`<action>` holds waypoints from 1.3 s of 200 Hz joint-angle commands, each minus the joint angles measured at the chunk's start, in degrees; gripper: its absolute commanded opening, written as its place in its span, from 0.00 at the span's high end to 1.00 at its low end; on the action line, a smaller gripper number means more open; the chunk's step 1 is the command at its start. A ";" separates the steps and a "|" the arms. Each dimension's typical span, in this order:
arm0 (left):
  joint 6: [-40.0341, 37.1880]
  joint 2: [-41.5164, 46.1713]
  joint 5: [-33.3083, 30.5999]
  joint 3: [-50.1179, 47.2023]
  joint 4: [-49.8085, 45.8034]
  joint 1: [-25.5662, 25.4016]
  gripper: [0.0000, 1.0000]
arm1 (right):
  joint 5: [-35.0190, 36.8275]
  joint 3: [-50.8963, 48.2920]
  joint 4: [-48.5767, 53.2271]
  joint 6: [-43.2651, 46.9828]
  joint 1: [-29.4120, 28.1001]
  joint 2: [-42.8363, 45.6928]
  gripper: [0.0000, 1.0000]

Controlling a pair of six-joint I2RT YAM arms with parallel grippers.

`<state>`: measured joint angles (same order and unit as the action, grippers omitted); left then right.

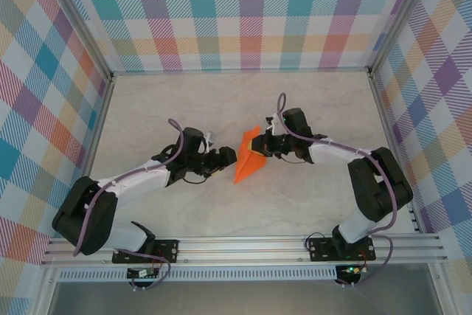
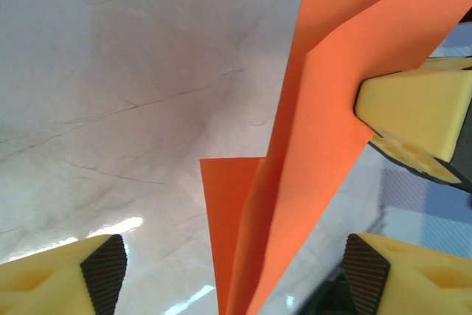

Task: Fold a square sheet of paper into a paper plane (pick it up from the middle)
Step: Turn over the paper at the center of the table.

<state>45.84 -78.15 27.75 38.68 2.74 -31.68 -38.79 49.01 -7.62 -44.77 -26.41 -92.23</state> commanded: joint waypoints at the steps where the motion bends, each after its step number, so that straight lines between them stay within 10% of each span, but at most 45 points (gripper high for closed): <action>1: 1.85 2.89 9.00 -1.39 7.08 1.93 0.16 | -6.78 2.12 -2.76 0.55 1.13 2.52 0.97; 111: 12.92 -1.44 16.09 -4.83 26.79 1.45 0.15 | -13.58 3.29 -10.36 -7.36 1.54 3.66 0.96; 175: 11.81 -0.53 14.10 -5.53 29.59 1.37 0.51 | -14.64 2.84 -10.36 -7.76 1.54 3.19 0.96; 260: 8.87 -0.05 12.15 -6.77 31.02 1.45 0.76 | -13.54 3.08 -5.60 -5.46 1.52 2.58 0.95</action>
<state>55.99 -79.33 40.49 32.69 30.61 -30.35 -51.68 50.81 -14.79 -51.81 -24.95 -90.04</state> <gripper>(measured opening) 0.269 0.049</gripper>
